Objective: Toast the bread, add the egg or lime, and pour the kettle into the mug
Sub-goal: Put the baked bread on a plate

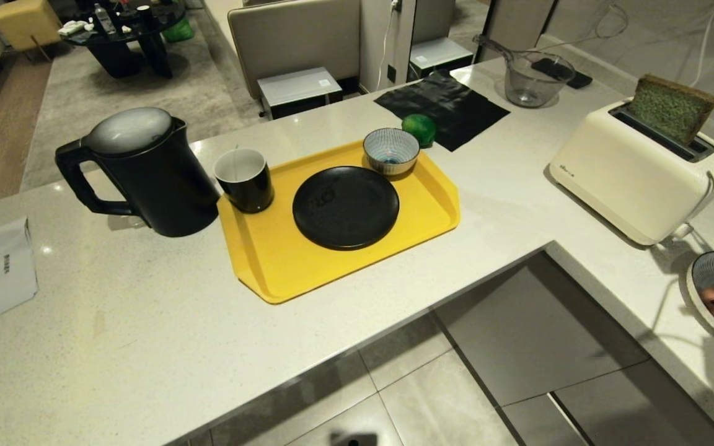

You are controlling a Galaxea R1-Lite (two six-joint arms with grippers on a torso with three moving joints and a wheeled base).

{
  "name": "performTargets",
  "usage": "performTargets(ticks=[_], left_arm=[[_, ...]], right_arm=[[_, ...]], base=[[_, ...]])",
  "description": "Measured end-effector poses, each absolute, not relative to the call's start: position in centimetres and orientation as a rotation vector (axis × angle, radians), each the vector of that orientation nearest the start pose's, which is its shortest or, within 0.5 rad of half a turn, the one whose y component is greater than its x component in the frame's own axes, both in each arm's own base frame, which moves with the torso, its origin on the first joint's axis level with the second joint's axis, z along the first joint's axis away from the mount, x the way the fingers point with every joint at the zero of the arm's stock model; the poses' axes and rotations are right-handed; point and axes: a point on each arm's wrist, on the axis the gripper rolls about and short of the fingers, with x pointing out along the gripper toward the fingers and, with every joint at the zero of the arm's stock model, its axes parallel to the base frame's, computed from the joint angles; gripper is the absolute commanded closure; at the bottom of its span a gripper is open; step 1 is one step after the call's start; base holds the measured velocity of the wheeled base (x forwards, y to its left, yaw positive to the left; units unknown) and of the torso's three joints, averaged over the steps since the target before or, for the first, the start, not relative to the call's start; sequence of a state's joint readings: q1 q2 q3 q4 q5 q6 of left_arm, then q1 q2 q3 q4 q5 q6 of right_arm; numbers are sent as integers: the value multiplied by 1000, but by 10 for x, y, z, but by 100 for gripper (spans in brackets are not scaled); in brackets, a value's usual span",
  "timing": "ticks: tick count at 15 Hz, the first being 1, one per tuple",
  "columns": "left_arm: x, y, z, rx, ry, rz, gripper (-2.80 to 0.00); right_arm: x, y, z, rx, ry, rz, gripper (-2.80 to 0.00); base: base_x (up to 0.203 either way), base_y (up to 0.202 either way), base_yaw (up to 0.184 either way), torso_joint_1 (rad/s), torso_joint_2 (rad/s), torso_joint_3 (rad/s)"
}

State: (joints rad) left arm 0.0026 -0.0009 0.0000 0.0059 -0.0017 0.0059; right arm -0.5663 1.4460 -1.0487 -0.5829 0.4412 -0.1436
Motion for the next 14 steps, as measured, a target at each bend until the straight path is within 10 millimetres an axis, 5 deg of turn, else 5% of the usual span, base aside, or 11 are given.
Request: performTargets(ticks=[7,14], left_arm=[[-23,0,75,6,5,1,0],[-23,0,75,6,5,1,0]], right_arm=[[287,-130,294,-191,-109,-27,-280],[331,-129,277,-163,-112,36,-280]], base=[[0,0,0,0,0,0],[0,0,0,0,0,0]])
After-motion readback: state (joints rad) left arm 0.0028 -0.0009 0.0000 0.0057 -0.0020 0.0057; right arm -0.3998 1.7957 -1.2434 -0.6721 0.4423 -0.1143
